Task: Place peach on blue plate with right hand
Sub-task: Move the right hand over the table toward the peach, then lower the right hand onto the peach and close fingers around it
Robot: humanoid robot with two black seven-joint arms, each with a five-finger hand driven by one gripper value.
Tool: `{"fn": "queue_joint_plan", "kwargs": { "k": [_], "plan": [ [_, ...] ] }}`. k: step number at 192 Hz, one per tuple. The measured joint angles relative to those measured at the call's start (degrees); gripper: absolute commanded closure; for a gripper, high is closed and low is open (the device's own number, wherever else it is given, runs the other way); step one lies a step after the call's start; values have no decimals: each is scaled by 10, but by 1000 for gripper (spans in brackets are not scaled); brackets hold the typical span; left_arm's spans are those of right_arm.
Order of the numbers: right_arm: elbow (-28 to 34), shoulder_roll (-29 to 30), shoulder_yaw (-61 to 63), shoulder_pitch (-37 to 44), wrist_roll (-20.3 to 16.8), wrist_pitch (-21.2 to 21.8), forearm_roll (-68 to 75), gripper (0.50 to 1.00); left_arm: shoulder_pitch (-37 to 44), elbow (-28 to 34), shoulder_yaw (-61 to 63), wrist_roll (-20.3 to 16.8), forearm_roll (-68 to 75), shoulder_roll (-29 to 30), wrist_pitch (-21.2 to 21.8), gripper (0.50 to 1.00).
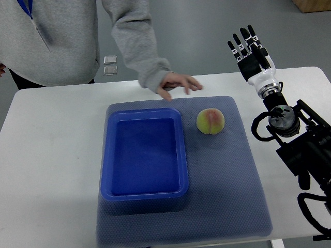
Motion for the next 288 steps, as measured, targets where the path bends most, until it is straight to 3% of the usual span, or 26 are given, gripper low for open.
{"fn": "queue_joint_plan", "kwargs": {
  "k": [62, 89, 146, 174, 196, 219, 288],
  "plan": [
    [0, -2, -3, 10, -2, 0, -7, 570, 0, 1, 0, 0, 0, 0, 0, 500],
    [10, -36, -45, 36, -22, 5, -45, 570, 0, 1, -1, 0, 0, 0, 0, 500],
    [84, -189, -320, 164, -98, 36, -284, 570, -2, -9, 1, 0, 3, 0, -7, 500],
    [96, -244, -570, 327, -164, 85, -383, 570, -2, -12, 1, 0, 4, 0, -7, 500],
    [102, -245, -738, 453, -211, 117, -393, 572, -2, -12, 1, 0, 4, 0, -7, 500],
    [122, -233, -811, 517, -234, 134, -393, 572, -2, -12, 1, 0, 3, 0, -7, 500],
    [136, -183, -852, 501, -253, 107, -387, 572, -2, -11, 1, 0, 3, 0, -7, 500]
  ]
}}
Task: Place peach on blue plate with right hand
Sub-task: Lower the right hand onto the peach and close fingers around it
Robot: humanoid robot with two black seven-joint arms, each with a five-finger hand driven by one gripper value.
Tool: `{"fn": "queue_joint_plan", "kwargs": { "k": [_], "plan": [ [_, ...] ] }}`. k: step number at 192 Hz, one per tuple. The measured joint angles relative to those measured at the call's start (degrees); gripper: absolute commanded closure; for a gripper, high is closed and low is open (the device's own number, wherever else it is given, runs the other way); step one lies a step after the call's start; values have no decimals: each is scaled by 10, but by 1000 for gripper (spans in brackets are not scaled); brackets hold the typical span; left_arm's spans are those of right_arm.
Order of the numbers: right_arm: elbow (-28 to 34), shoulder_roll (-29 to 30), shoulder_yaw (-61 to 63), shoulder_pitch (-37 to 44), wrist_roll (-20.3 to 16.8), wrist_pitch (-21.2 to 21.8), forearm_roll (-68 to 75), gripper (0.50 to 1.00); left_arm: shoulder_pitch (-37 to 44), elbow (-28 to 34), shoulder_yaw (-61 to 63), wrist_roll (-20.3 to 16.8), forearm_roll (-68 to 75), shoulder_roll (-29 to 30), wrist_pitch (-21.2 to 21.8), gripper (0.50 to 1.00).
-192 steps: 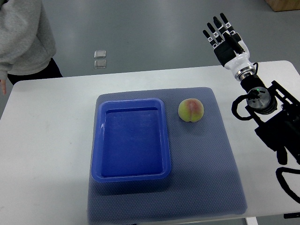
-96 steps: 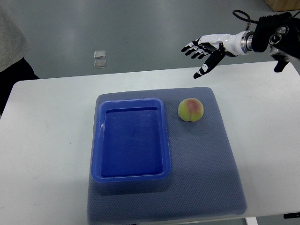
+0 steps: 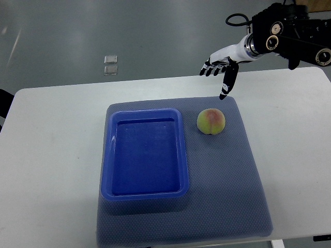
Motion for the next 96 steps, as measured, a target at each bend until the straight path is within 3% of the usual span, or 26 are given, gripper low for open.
{"fn": "queue_joint_plan", "kwargs": {
  "k": [96],
  "plan": [
    [-7, 29, 5, -81, 6, -58, -14, 576, 0, 0, 0, 1, 0, 0, 0, 500]
  ]
}}
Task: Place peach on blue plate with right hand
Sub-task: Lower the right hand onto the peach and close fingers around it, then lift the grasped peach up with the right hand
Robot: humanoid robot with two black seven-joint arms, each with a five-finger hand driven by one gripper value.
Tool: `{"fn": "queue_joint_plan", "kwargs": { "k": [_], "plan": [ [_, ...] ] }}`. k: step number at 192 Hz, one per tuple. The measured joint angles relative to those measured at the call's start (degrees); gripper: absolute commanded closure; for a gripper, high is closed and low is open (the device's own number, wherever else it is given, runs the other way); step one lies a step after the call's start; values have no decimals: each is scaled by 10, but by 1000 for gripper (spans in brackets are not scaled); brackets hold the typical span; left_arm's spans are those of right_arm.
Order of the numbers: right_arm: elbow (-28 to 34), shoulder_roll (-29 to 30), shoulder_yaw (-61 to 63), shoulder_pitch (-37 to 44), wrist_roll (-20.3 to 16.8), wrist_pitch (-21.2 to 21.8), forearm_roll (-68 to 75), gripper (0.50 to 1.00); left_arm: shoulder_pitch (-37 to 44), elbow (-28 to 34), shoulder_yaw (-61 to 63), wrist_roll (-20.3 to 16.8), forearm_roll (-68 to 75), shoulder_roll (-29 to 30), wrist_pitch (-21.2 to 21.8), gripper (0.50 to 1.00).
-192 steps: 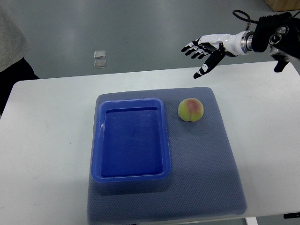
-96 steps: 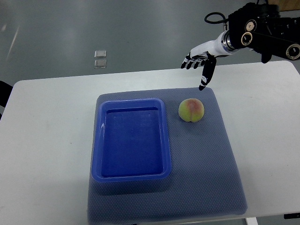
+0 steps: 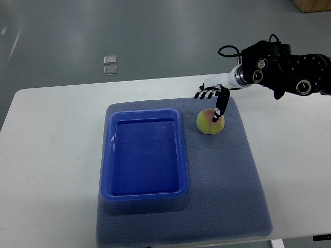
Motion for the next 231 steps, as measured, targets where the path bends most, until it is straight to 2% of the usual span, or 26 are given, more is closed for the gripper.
{"fn": "queue_joint_plan", "kwargs": {
  "k": [88, 95, 96, 105, 106, 110, 116, 117, 118, 119, 120, 121, 122, 123, 133, 134, 146, 171, 189, 231],
  "plan": [
    [-1, 3, 1, -55, 1, -46, -8, 587, 0, 0, 0, 0, -1, 0, 0, 500],
    [-1, 4, 1, -59, 1, -52, -8, 613, 0, 0, 0, 0, -1, 0, 0, 500],
    [-2, 5, 1, -60, 1, -53, -8, 629, 0, 0, 0, 0, -1, 0, 0, 500],
    [-3, 7, 1, -64, 2, -60, -8, 630, 0, 0, 0, 0, -1, 0, 0, 500],
    [-4, 7, 1, -64, 2, -61, -8, 686, 0, 0, 0, 0, -1, 0, 0, 500],
    [-4, 8, 1, -66, 3, -63, -8, 697, 0, 0, 0, 0, 0, 0, 0, 500],
    [-5, 9, 1, -70, 5, -68, -9, 744, 0, 0, 0, 0, 0, 0, 0, 500],
    [-6, 9, 1, -70, 6, -69, -9, 764, 0, 0, 0, 0, 0, 0, 0, 500],
    [-6, 9, 1, -71, 7, -70, -9, 765, 0, 0, 0, 0, 0, 0, 0, 500],
    [-6, 9, 1, -72, 7, -70, -10, 791, 0, 0, 0, 0, 0, 0, 0, 500],
    [-6, 9, 1, -72, 8, -71, -10, 791, 0, 0, 0, 0, 0, 0, 0, 500],
    [-6, 9, 1, -73, 8, -72, -10, 817, 0, 0, 0, 0, 0, 0, 0, 500],
    [-6, 10, 1, -74, 9, -73, -10, 818, 0, 0, 0, 0, 0, 0, 0, 500],
    [-6, 10, 1, -74, 9, -74, -11, 846, 0, 0, 0, 0, 0, 0, 0, 500],
    [-7, 11, 1, -79, 14, -82, -15, 846, 0, 0, 0, 0, 0, 0, 0, 500],
    [-7, 11, 1, -80, 14, -83, -15, 925, 0, 0, 0, 0, 0, 0, 0, 500],
    [-8, 11, 1, -82, 16, -89, -18, 975, 0, 0, 0, 0, 0, 0, 0, 500],
    [-4, -1, 2, -75, 17, -87, -16, 989, 0, 0, 0, 0, 0, 0, 0, 500],
    [17, -27, 7, -36, 17, -68, -9, 989, 1, 0, 0, 0, -1, 0, 0, 500],
    [136, -152, 15, 133, 17, 29, 49, 985, 0, 0, 0, 0, 0, 0, 0, 500]
  ]
}}
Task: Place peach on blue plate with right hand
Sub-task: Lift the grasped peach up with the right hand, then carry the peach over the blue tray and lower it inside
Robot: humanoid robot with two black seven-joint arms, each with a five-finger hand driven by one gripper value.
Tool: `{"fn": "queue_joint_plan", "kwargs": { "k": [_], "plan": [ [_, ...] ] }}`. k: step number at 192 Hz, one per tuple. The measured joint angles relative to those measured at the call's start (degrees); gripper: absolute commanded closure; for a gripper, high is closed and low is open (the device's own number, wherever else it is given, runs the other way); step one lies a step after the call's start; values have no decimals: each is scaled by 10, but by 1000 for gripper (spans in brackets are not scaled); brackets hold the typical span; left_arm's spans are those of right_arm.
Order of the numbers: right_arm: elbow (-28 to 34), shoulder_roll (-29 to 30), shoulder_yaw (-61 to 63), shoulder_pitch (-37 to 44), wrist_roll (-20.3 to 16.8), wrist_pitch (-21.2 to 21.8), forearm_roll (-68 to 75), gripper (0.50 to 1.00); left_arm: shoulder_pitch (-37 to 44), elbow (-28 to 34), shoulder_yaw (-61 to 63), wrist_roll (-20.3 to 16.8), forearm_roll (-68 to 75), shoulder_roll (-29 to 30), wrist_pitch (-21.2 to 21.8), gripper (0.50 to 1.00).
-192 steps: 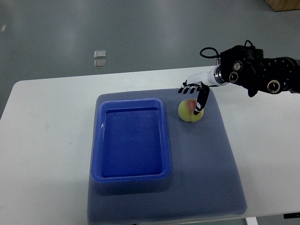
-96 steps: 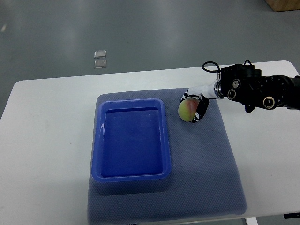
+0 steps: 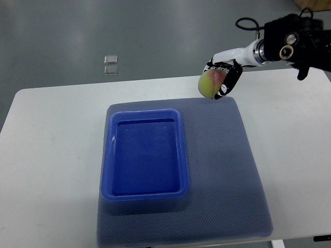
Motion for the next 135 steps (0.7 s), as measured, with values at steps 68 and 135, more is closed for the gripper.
{"fn": "queue_joint_plan", "kwargs": {
  "k": [68, 135],
  "plan": [
    [123, -119, -16, 135, -1, 68, 37, 973, -1, -1, 0, 0, 2, 0, -1, 500],
    [50, 126, -51, 138, 0, -29, 80, 965, -1, -1, 1, 0, 2, 0, -1, 500]
  ]
}}
